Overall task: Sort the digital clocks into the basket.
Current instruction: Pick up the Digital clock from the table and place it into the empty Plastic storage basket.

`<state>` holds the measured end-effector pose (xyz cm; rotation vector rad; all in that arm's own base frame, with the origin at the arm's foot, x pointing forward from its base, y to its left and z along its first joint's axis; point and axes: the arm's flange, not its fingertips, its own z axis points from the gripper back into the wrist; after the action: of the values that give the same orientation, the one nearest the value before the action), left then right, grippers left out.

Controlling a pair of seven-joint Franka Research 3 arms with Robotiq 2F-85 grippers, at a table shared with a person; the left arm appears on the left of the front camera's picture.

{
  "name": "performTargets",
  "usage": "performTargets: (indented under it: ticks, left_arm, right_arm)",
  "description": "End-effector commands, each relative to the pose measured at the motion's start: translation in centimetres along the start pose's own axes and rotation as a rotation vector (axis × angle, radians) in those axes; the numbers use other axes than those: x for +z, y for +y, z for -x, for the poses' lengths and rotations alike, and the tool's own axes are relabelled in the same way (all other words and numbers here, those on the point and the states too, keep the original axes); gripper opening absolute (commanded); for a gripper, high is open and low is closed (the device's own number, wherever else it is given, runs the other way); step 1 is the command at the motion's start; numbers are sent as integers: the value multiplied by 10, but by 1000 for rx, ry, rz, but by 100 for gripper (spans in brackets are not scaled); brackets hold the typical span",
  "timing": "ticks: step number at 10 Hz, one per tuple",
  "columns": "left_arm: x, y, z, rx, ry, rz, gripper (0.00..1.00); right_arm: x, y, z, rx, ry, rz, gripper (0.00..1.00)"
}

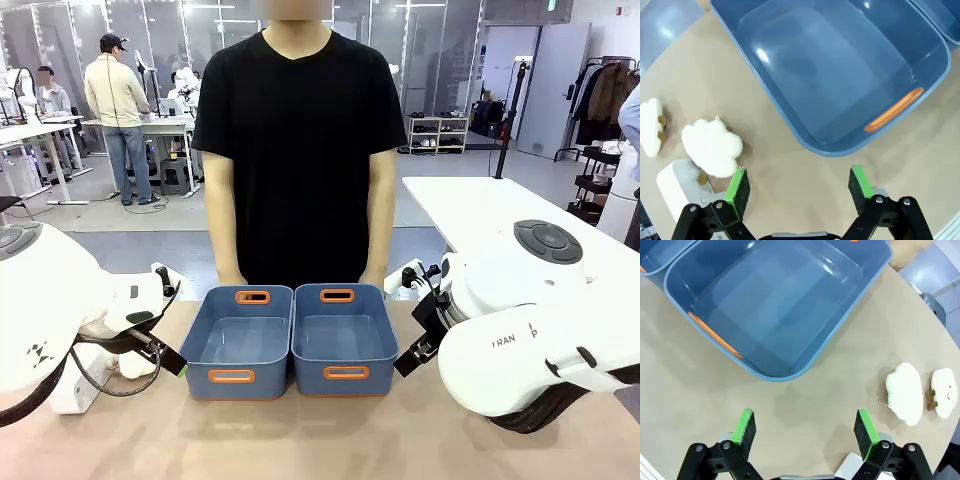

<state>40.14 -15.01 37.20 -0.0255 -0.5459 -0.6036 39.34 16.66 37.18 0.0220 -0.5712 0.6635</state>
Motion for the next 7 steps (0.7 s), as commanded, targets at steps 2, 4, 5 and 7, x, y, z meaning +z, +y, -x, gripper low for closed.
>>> performTargets:
  ticks: [2,4,5,7]
  left_arm:
    - [0,0,0,0,0,0,100]
    - [0,0,0,0,0,0,100]
    - [0,0,0,0,0,0,100]
    - [0,0,0,0,0,0,100]
  right_arm:
    - [0,0,0,0,0,0,100]
    - [0,0,0,0,0,0,100]
    - [0,0,0,0,0,0,100]
    - [0,0,0,0,0,0,100]
